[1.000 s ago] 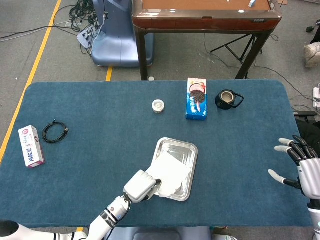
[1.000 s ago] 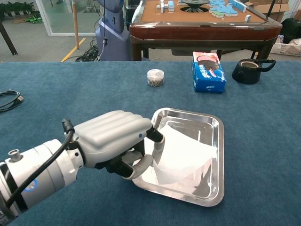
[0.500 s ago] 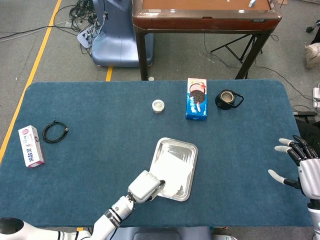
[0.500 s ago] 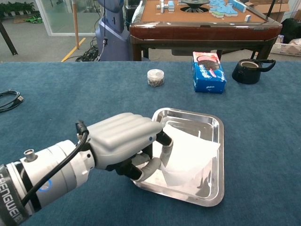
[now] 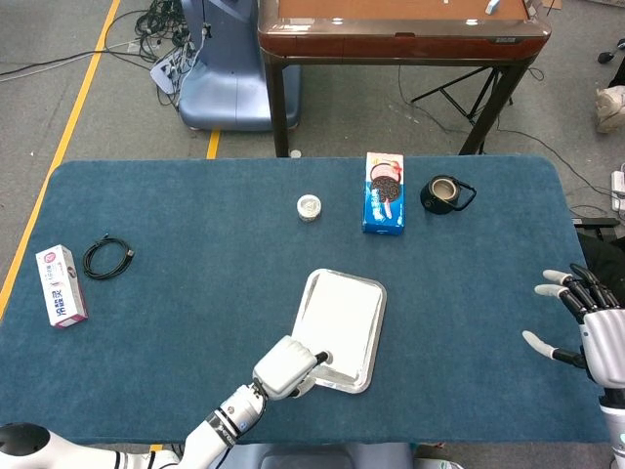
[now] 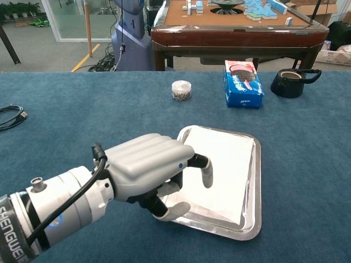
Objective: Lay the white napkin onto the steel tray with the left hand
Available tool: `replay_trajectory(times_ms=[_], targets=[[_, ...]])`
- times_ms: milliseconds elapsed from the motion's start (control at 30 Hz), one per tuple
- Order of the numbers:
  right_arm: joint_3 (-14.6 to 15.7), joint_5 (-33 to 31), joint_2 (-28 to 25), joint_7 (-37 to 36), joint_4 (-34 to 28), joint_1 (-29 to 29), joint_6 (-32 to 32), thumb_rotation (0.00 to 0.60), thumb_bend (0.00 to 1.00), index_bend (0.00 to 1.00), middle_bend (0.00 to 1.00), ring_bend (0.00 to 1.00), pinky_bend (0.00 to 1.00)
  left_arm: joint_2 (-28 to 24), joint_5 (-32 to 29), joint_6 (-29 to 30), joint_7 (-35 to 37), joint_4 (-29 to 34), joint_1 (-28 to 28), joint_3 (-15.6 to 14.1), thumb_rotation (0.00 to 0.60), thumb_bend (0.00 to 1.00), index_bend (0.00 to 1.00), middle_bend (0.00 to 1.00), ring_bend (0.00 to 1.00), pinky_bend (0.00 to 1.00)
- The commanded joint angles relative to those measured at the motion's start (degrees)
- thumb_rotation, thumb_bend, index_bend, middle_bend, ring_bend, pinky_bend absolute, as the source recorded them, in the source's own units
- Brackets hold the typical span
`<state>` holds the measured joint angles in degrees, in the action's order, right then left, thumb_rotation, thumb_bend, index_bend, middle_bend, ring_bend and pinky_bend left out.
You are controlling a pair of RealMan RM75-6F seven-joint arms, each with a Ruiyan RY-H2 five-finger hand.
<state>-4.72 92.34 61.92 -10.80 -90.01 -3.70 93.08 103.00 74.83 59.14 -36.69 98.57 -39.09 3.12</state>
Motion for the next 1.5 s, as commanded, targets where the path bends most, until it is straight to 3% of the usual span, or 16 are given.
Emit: replay_trajectory(times_ms=[33,233,433,567,733,900,1267,1500], targets=[[0.0,0.0,0.0,0.0,0.0,0.0,0.0,0.6,0.03,0.36,0.26,0.12,0.23,-0.5,0.2,0.1,-0.4,0.5,-0.1,-0.2,0.6,0.35,0.36,1.0,1.0,1.0],[0.0,-0.1,0.0,-0.1,0.1,0.0,-0.1,0.6,0.03,0.36,0.26,0.12,0.23,-3.1,-2.1,-1.4,-2.9,2.6,-1.0,0.0,0.6,0.37,0.37,1.0,1.0,1.0],[0.0,-0.3,0.1,0.0,0.1,-0.1,-0.4,0.6,0.03,0.36,0.26,0.12,0.23,-5.9,-9.7,-3.6,-7.8,6.3,-2.9,1.0,0.6,0.61,0.32,1.0,1.0,1.0],[0.0,-0.5,0.1,0.2,0.1,-0.1,-0.6,0.6,0.03,0.36,0.26,0.12,0.23,-6.7,-16.5,-3.5,-13.0,8.7,-4.7,1.2,0.6,0.68,0.27,1.0,1.0,1.0],[0.0,-0.5,0.1,0.2,0.0,-0.1,-0.7,0.6,0.03,0.36,0.26,0.12,0.23,-7.0,-26.1,-1.4,-19.6,11.0,-7.7,1.6,0.6,0.71,0.24,1.0,1.0,1.0],[0.0,-0.6,-0.1,0.1,0.0,-0.1,-0.7,0.6,0.03,0.36,0.26,0.12,0.23,-6.3,-31.8,2.4,-24.5,12.2,-10.3,1.4,0.6,0.72,0.22,1.0,1.0,1.0],[0.1,-0.5,-0.1,0.1,-0.1,-0.1,-0.9,0.6,0.03,0.36,0.26,0.12,0.23,-4.8,-34.2,5.4,-25.9,12.3,-13.1,0.7,0.6,0.72,0.22,1.0,1.0,1.0],[0.2,-0.7,0.0,0.2,0.0,-0.2,-1.1,0.6,0.03,0.36,0.26,0.12,0.23,-3.3,-38.6,7.1,-30.2,12.1,-17.1,1.9,0.6,0.72,0.22,1.0,1.0,1.0]])
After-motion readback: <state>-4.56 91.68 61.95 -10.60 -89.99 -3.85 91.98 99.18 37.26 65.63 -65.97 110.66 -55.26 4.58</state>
